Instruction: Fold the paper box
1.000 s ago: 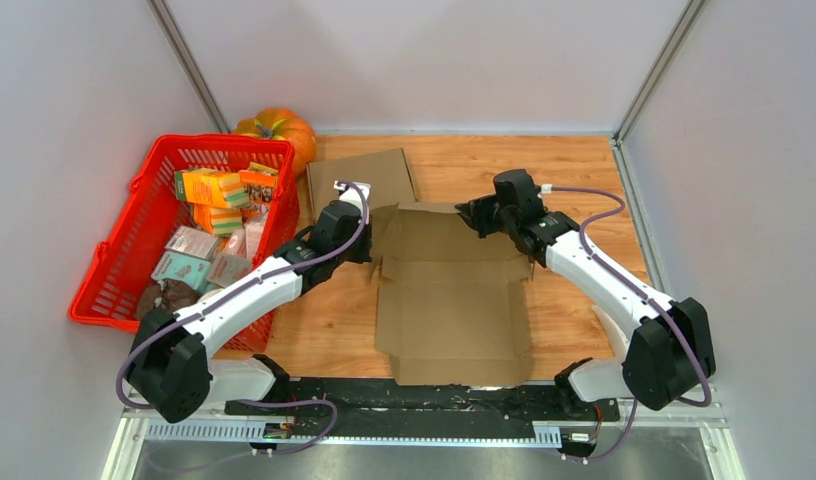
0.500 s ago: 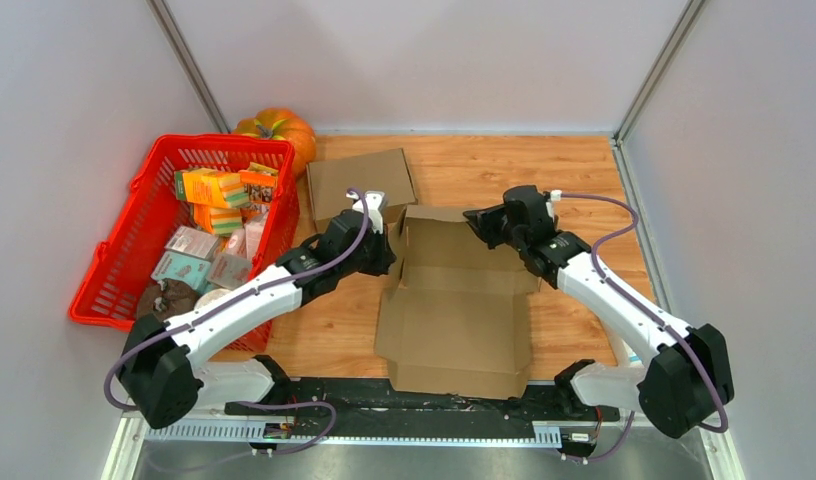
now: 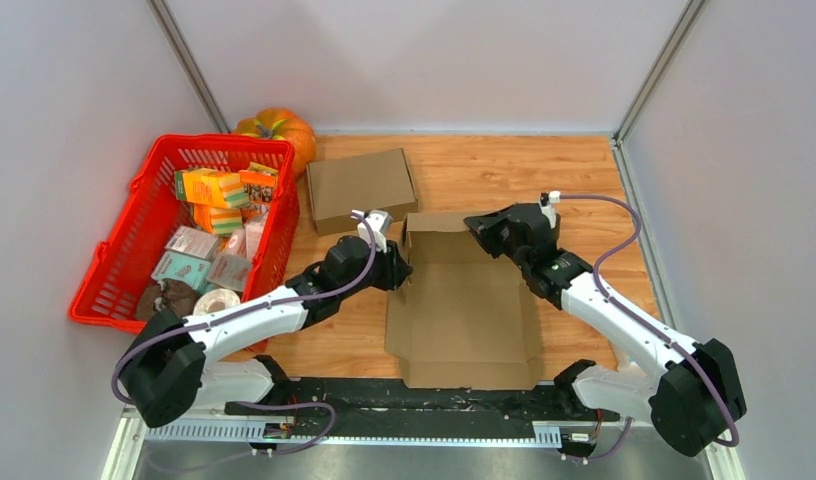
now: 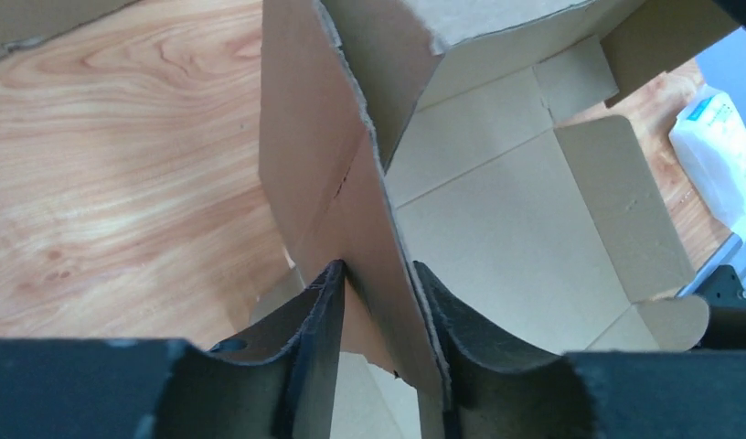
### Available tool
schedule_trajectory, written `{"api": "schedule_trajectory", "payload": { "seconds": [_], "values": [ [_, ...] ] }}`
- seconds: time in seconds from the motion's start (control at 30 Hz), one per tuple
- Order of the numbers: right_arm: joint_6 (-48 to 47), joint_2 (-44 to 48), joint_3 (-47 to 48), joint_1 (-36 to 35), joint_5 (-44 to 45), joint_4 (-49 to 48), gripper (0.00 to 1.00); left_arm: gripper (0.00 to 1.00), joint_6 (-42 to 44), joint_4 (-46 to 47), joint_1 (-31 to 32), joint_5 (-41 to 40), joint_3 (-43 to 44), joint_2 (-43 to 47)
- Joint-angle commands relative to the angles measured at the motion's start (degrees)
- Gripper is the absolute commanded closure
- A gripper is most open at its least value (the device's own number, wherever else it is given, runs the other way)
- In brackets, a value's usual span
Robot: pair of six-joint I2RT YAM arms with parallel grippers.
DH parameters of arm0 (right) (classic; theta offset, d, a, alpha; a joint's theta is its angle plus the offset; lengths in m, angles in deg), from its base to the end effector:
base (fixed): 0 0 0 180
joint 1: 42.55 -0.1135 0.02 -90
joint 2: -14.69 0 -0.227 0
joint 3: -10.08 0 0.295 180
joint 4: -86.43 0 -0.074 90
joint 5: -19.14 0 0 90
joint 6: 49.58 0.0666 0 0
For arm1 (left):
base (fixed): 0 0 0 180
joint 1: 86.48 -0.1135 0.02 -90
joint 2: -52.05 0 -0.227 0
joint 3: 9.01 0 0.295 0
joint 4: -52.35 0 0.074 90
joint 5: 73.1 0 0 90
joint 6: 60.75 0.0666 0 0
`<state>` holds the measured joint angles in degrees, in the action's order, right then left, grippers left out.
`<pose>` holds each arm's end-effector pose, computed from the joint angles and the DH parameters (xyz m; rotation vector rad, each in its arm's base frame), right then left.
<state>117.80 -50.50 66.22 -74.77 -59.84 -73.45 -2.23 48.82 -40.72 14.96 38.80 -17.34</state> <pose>0.2925 0.1693 0.2052 0.9662 1.9969 0.9393 0.2400 -0.2432 0.1578 0.2394 2.0937 -0.8082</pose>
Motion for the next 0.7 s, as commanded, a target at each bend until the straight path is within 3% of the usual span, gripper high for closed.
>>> {"api": "schedule_trajectory", "payload": {
  "seconds": [0.0, 0.1, 0.23, 0.27, 0.33, 0.37, 0.5, 0.53, 0.67],
  "values": [
    [-6.28, 0.32, -2.30, -1.26, -1.80, 2.43, 0.90, 0.56, 6.14, 10.77, -0.14, 1.67, -4.95, 6.79],
    [-6.46, 0.59, -2.39, -0.56, -2.50, 2.43, 0.90, 0.58, 12.03, 6.49, -0.14, 2.11, -7.25, 14.43],
    [-6.19, 0.77, -2.57, 0.50, -3.29, 2.34, 0.89, 0.65, 13.29, 1.03, -0.14, -6.91, -9.09, 22.79],
    [-6.11, 0.76, -2.65, 0.76, -3.55, 2.34, 0.89, 0.74, 13.29, -1.85, -0.14, -9.03, -9.09, 25.24],
    [-5.84, 0.85, -2.65, 1.37, -4.34, 2.43, 0.89, 0.75, 12.41, -5.55, -0.14, -16.65, -9.00, 27.28],
    [-5.75, 0.94, -2.57, 1.55, -4.43, 2.34, 0.88, 0.70, 12.33, -6.96, -0.14, -19.22, -8.74, 27.63],
    [-4.88, 0.59, -2.48, 2.08, -5.83, 1.64, 0.88, 0.64, 16.63, -9.78, -0.14, -17.06, -5.15, 20.36],
    [-4.35, 0.50, -2.30, 2.17, -6.10, 1.64, 0.87, 0.61, 17.68, -6.66, -0.06, -12.18, -4.35, 18.51],
    [-2.16, -0.11, -2.74, 2.17, -7.77, 0.06, 0.87, 0.50, 19.09, 7.41, 0.38, -6.25, -5.14, 8.07]
  ]
}}
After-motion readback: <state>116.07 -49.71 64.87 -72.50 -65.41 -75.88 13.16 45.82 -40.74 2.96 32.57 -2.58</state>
